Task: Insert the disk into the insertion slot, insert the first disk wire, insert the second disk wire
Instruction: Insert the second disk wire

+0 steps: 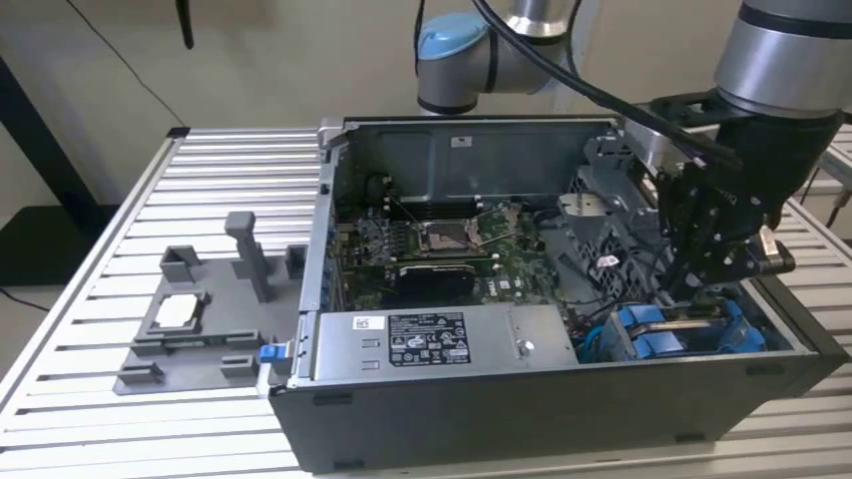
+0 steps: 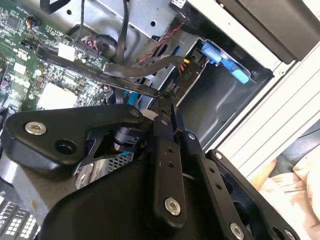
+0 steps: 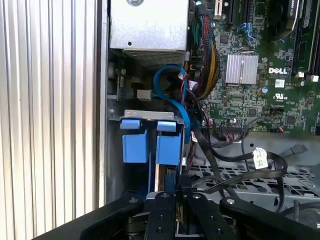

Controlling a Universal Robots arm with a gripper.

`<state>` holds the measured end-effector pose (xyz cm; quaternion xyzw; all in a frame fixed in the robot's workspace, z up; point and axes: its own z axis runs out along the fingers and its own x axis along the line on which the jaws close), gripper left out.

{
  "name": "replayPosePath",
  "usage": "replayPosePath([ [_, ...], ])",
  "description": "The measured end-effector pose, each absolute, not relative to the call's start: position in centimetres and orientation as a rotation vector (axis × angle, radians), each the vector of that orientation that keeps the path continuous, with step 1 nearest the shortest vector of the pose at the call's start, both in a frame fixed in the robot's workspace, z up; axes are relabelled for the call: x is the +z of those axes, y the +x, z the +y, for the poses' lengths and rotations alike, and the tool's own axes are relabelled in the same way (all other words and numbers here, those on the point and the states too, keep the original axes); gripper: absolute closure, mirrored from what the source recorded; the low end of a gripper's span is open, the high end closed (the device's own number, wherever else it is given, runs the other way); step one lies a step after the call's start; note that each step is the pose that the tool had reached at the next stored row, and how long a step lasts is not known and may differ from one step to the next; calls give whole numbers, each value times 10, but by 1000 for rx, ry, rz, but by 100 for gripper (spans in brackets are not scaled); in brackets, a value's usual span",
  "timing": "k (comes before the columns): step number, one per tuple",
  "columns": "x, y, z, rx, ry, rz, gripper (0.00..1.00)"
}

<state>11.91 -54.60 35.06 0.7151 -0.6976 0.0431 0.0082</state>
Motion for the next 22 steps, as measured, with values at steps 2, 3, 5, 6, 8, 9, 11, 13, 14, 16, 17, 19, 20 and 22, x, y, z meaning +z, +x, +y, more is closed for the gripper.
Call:
replayPosePath([
  [2,350,119,-546,135,2216,-2198,84],
  [3,350,120,-546,134,2216,-2199,84],
  [5,350,122,-546,134,2215,-2199,84],
  [6,350,123,-546,133,2215,-2199,84],
  [8,349,124,-546,131,2214,-2198,84],
  [9,349,124,-546,130,2214,-2197,84],
  [11,348,124,-546,128,2213,-2196,84],
  [13,347,124,-546,127,2212,-2196,84],
  [14,346,124,-546,126,2212,-2196,84],
  [16,346,125,-546,126,2211,-2196,84],
  [17,346,125,-546,126,2211,-2196,84],
  [19,345,125,-546,125,2211,-2196,84],
  [20,345,125,-546,125,2211,-2196,84],
  [22,344,126,-547,124,2210,-2196,84],
])
